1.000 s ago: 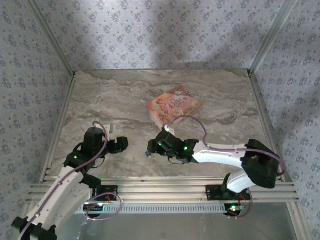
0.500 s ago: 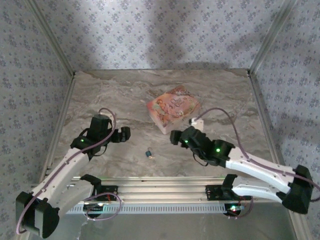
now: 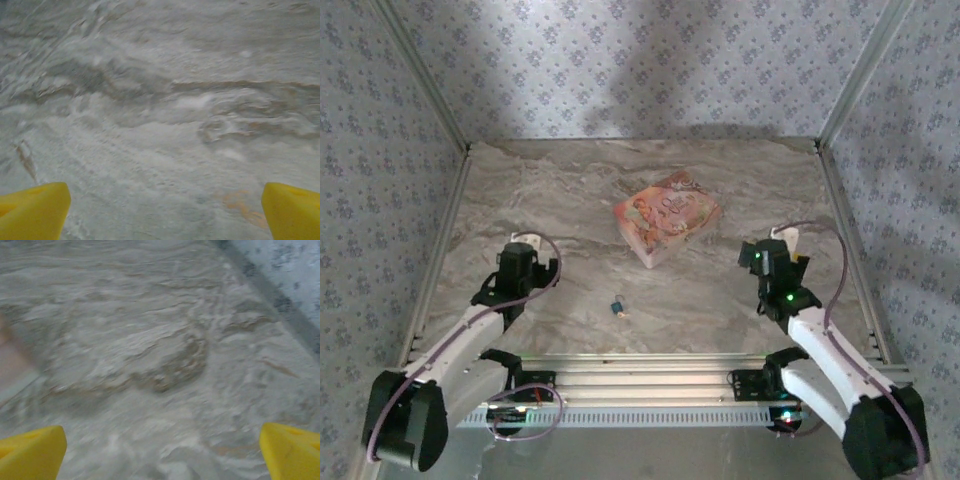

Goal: Unlock a padlock with a key

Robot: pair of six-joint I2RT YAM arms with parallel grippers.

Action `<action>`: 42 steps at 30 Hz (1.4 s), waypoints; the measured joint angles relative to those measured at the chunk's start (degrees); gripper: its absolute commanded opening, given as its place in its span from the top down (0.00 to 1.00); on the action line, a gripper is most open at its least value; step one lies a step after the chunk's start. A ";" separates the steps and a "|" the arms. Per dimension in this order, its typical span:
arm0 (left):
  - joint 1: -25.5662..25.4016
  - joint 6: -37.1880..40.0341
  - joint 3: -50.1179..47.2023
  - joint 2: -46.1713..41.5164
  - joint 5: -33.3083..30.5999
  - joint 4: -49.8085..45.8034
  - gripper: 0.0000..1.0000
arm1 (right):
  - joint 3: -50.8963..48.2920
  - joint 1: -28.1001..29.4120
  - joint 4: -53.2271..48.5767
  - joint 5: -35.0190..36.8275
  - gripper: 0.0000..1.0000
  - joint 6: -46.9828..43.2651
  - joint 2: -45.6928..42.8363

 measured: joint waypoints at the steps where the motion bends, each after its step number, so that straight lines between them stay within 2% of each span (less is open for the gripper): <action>1: 1.75 0.00 -0.90 0.28 0.42 2.25 0.02 | -0.07 -2.43 2.21 -0.85 0.00 -1.40 1.49; 4: 6.05 0.04 -2.91 3.50 1.55 10.78 0.02 | -2.45 -7.10 11.39 -3.43 0.00 -4.90 4.70; 8: 8.68 1.31 -3.61 12.94 4.83 23.32 0.02 | -9.27 -11.02 25.38 -7.96 0.00 -9.66 10.16; 14: 9.29 5.33 -3.04 25.03 8.57 36.98 0.02 | -11.98 -12.90 42.07 -14.38 0.00 -15.06 20.44; 21: 13.68 5.75 -2.05 31.69 12.50 47.12 0.02 | -10.62 -16.06 58.53 -19.54 0.00 -14.97 35.85; 28: 17.33 3.37 1.31 34.80 16.11 47.19 0.02 | -4.57 -14.10 55.19 -17.64 0.00 -14.58 36.98; 42: 17.29 2.73 1.51 34.82 16.90 47.12 0.02 | -3.69 -13.86 54.73 -16.98 0.00 -14.84 37.00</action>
